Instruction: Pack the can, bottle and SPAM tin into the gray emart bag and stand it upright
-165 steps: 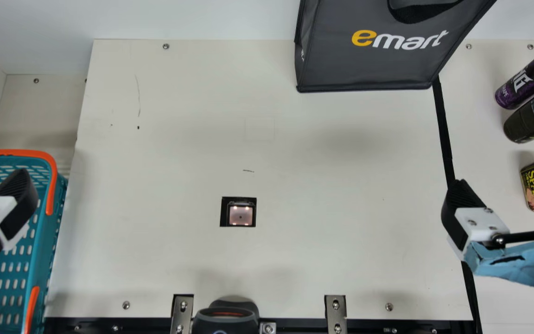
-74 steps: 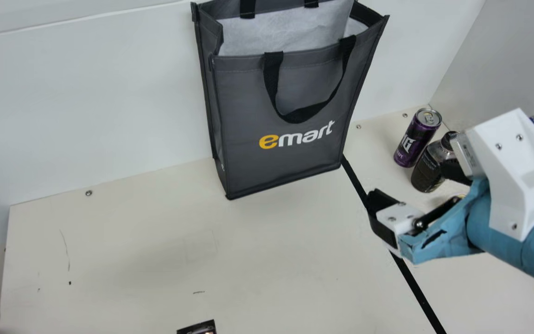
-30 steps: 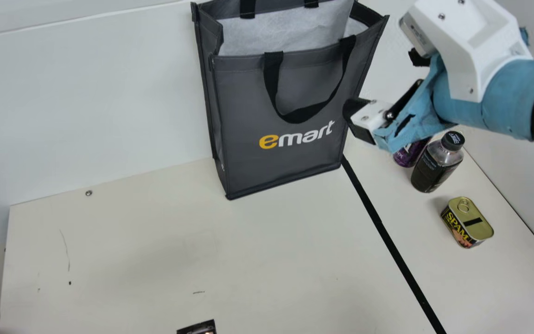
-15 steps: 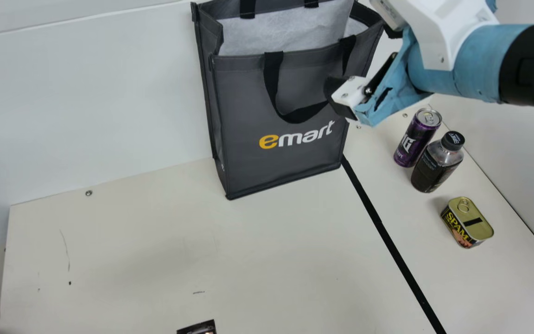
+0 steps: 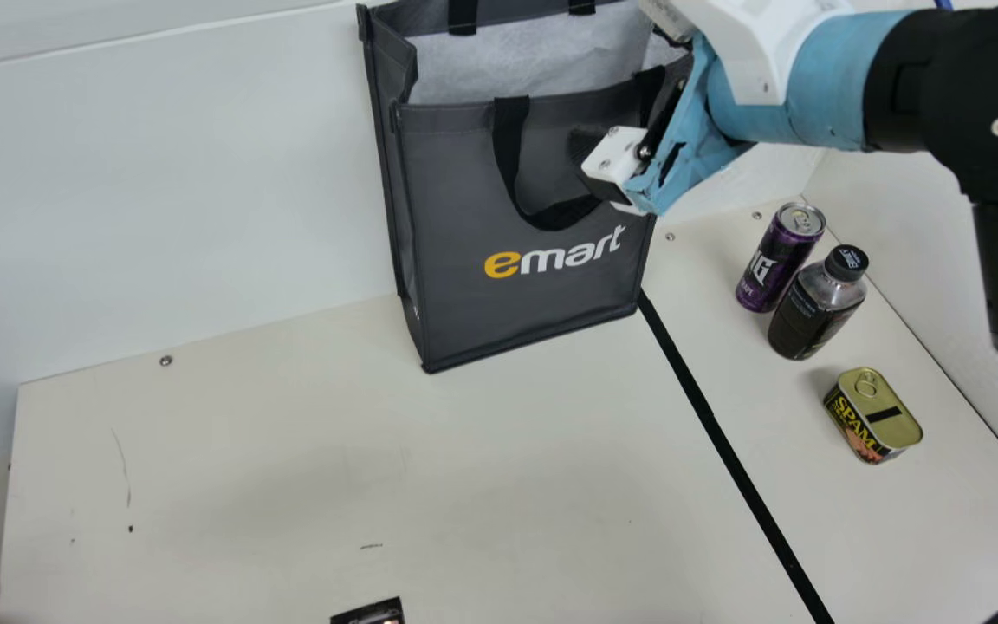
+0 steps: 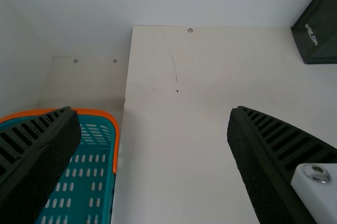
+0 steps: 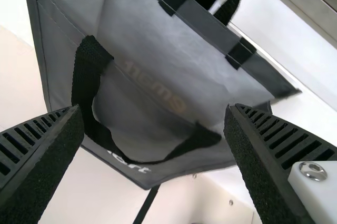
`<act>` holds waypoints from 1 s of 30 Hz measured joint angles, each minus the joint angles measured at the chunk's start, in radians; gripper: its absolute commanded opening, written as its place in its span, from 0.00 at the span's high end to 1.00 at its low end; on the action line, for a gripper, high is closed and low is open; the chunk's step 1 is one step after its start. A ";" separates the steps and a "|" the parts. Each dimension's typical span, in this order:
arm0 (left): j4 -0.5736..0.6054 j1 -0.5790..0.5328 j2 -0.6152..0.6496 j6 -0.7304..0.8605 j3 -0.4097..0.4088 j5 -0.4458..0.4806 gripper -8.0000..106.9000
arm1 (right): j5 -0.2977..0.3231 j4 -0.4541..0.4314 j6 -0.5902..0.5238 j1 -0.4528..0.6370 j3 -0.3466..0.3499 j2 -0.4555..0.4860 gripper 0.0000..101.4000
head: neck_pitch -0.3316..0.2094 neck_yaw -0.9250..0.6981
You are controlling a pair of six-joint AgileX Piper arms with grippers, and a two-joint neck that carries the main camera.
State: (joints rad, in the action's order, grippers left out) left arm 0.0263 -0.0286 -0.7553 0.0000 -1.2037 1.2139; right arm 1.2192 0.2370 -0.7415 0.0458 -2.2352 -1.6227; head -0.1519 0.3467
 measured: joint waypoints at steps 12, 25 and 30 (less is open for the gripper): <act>0.000 0.000 0.000 0.000 0.000 0.000 0.15 | 0.000 0.007 -0.142 0.007 -0.074 -0.094 0.06 | 0.000 0.000; 0.000 0.000 0.000 0.000 0.000 0.000 0.15 | 0.000 0.002 -0.296 0.005 -0.159 -0.194 0.06 | 0.000 0.002; 0.000 0.000 0.000 0.000 0.000 0.000 0.15 | 0.001 0.003 -0.353 -0.003 -0.171 -0.220 0.06 | 0.000 0.000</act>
State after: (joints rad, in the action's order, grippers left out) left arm 0.0263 -0.0286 -0.7553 0.0000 -1.2037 1.2139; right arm 1.2202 0.2403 -1.0949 0.0427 -2.4058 -1.8429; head -0.1519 0.3467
